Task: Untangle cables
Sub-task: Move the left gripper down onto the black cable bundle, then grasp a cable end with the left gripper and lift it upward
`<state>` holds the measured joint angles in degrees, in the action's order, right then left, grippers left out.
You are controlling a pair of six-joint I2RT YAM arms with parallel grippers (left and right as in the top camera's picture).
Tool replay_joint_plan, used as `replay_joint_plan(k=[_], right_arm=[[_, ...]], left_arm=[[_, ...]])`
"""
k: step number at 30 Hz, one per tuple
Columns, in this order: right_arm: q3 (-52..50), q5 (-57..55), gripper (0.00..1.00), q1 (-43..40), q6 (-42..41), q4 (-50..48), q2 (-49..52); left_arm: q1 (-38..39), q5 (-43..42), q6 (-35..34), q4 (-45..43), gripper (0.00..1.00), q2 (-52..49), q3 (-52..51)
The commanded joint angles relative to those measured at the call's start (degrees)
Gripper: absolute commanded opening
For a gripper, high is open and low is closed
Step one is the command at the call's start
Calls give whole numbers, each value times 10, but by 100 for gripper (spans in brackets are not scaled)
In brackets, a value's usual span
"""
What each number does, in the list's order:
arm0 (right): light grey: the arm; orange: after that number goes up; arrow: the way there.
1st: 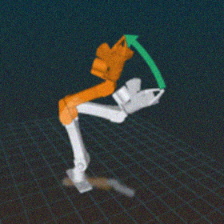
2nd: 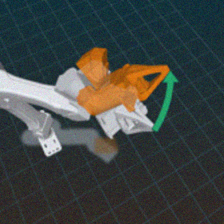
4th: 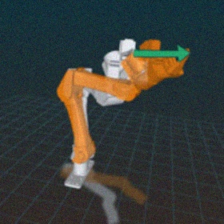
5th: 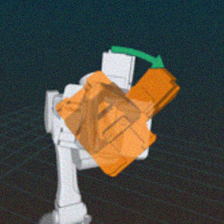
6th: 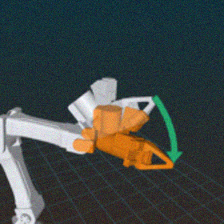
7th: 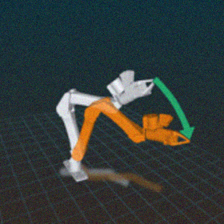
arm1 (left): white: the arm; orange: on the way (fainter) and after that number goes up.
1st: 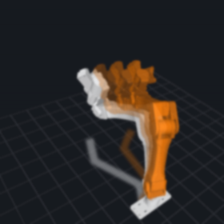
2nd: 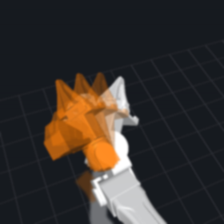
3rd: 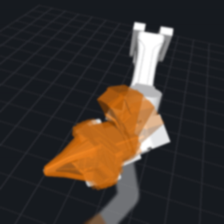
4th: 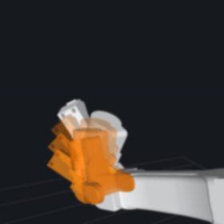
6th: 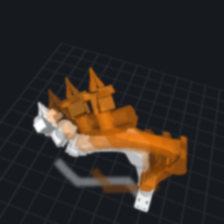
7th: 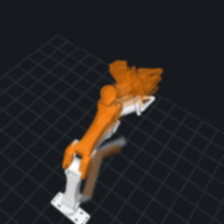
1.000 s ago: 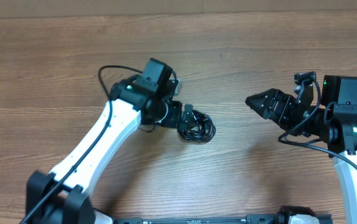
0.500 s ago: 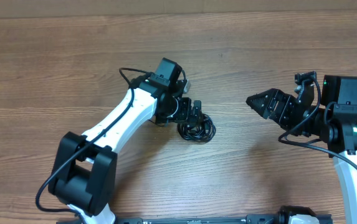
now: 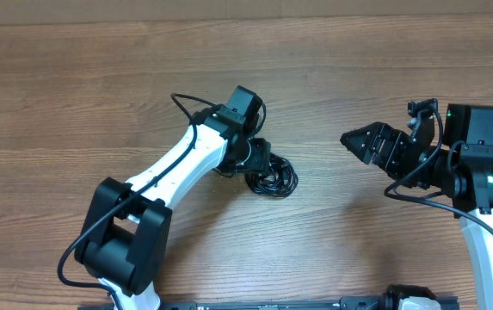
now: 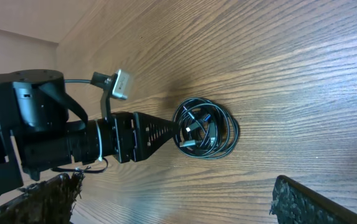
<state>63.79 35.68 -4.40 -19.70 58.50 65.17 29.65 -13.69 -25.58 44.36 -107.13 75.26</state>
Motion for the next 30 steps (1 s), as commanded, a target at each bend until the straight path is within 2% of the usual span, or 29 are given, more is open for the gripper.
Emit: replay_joint_plan(k=[1,4,8,15,27,30], right_arm=[[7,-3,100,0,1,-3,-1],[7,-3,100,0,1,-3,-1],[7,-18,100,0,0,-2,-1],[7,-22,100,0,0,-3,-1],[7,-22,100,0,0,-3,-1],[7,-22,100,0,0,-3,-1]], left_arm=[[5,10,-4,3,55,-18,10],[7,10,-2,3,54,-23,10],[8,10,-2,3,43,-24,10],[8,4,-2,-1,39,-24,10],[12,0,-4,-7,40,-42,10],[12,-24,-2,-7,30,-55,10]])
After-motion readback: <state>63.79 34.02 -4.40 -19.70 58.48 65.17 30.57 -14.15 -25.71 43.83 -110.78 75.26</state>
